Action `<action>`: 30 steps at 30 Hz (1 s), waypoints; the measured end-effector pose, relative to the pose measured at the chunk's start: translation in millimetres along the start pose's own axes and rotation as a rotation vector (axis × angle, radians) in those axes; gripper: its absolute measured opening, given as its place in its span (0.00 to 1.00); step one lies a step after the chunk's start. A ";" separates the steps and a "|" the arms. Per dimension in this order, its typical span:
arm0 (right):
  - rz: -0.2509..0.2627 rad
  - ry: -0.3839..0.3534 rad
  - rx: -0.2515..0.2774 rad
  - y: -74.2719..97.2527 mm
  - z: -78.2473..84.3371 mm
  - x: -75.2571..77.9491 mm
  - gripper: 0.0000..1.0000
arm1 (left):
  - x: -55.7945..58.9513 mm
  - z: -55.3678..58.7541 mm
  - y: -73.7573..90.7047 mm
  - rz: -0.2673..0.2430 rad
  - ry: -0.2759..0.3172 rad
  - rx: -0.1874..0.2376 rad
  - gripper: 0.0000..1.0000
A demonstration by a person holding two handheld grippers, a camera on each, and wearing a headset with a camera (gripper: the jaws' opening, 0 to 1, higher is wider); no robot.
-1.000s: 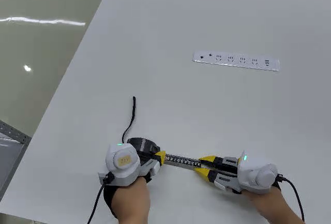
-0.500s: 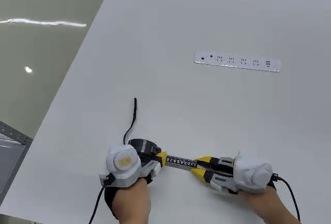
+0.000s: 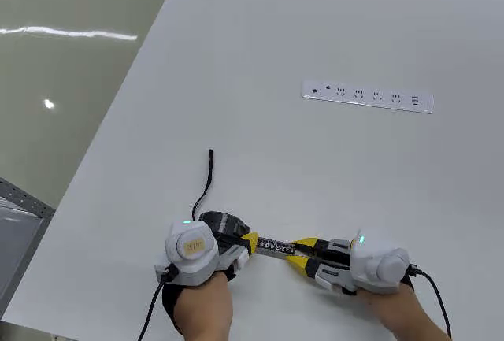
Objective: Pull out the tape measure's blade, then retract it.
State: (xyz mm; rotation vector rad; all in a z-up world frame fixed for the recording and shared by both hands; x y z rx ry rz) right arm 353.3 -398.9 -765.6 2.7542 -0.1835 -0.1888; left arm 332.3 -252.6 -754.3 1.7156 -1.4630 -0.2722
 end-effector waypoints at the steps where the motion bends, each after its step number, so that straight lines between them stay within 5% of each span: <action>1: -0.001 -0.004 0.001 -0.6 -0.3 0.5 0.13 | 0.0 -0.5 0.4 0.002 0.005 0.001 0.67; 30: -0.022 -0.010 0.003 -16.2 -6.0 -2.3 0.13 | -1.8 -1.7 1.0 0.015 0.023 -0.013 0.65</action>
Point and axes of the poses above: the centre of the closed fingertips' face, and the gripper's own axes: y roughly backward along the fingers, x roughly to its right, z roughly out of its underside, the point moved 3 cm from there along y, roughly backward along the fingers, and after that the axes turned 9 degrees about y, right-handed, at the moved point
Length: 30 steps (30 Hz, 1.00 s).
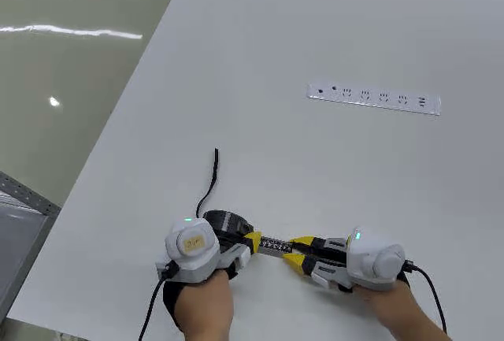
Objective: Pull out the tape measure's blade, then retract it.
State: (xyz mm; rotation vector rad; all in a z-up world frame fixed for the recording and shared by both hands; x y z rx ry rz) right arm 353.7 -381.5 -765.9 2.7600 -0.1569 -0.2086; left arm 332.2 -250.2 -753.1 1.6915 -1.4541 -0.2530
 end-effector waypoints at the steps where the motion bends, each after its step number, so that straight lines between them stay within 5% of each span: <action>1: 0.000 0.003 0.003 -1.6 -0.9 0.2 0.13 | -0.3 0.1 0.1 0.002 0.002 0.004 0.65; 30: -0.028 0.015 0.002 -35.3 -13.2 -8.0 0.13 | -1.2 -0.1 0.1 0.014 0.004 0.001 0.65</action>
Point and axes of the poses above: the centre of the closed fingertips' face, and the gripper's own axes: y roughly backward along the fingers, x roughly to its right, z roughly out of its underside, the point moved 3 cm from there along y, roughly backward along the fingers, and after that the axes turned 9 degrees about y, right-handed, at the moved point
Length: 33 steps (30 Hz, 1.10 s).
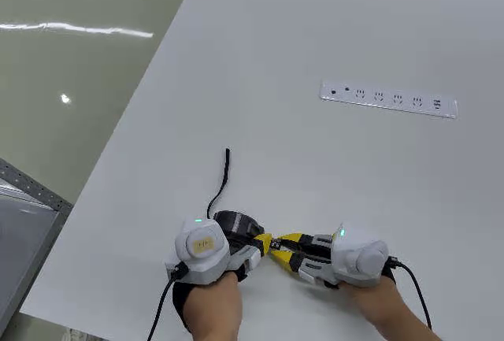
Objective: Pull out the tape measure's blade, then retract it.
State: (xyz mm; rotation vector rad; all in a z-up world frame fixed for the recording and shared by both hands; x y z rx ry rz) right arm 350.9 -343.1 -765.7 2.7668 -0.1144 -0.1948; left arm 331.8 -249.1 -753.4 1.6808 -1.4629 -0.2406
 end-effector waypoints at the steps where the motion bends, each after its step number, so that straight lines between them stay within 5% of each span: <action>1: -0.001 0.001 -0.001 -0.9 -0.4 -0.5 0.13 | 0.3 -0.2 0.6 0.001 0.000 0.000 0.65; 33: -0.021 0.023 -0.007 -16.1 -4.7 -2.3 0.14 | -0.1 -0.7 -0.9 0.005 -0.005 0.005 0.65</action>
Point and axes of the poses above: the centre of the closed fingertips' face, and the gripper's own axes: y roughly backward along the fingers, x roughly to its right, z roughly out of its underside, the point moved 3 cm from there along y, roughly backward along the fingers, and after that the axes turned 9 degrees about y, right-handed, at the moved point
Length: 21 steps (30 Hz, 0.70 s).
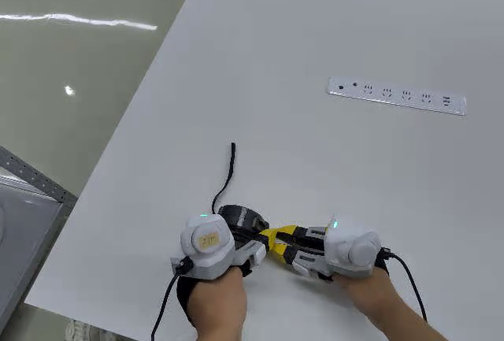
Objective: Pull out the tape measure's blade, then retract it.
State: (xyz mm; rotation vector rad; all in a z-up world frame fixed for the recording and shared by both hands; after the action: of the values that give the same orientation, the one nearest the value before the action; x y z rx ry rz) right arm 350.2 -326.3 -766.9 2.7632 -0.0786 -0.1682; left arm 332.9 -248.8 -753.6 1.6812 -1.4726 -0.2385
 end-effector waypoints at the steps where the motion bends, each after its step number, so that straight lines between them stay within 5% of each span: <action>1: 0.000 0.000 0.000 0.1 -0.3 -0.1 0.14 | 0.0 0.0 0.0 0.000 -0.001 0.000 0.66; 21: 0.011 0.021 -0.008 0.0 0.1 -0.8 0.15 | 0.5 0.2 1.2 0.011 -0.033 -0.001 0.68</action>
State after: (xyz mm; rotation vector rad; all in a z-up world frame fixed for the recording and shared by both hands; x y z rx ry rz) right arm 349.4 -326.3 -766.9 2.7555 -0.0871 -0.1367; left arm 332.0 -249.2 -752.7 1.6755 -1.5052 -0.2625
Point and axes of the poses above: the centre of the closed fingertips' face, and the gripper's own axes: y roughly backward along the fingers, x roughly to its right, z roughly out of its underside, the point moved 3 cm from there along y, roughly backward along the fingers, and after that the axes turned 9 degrees about y, right-handed, at the moved point
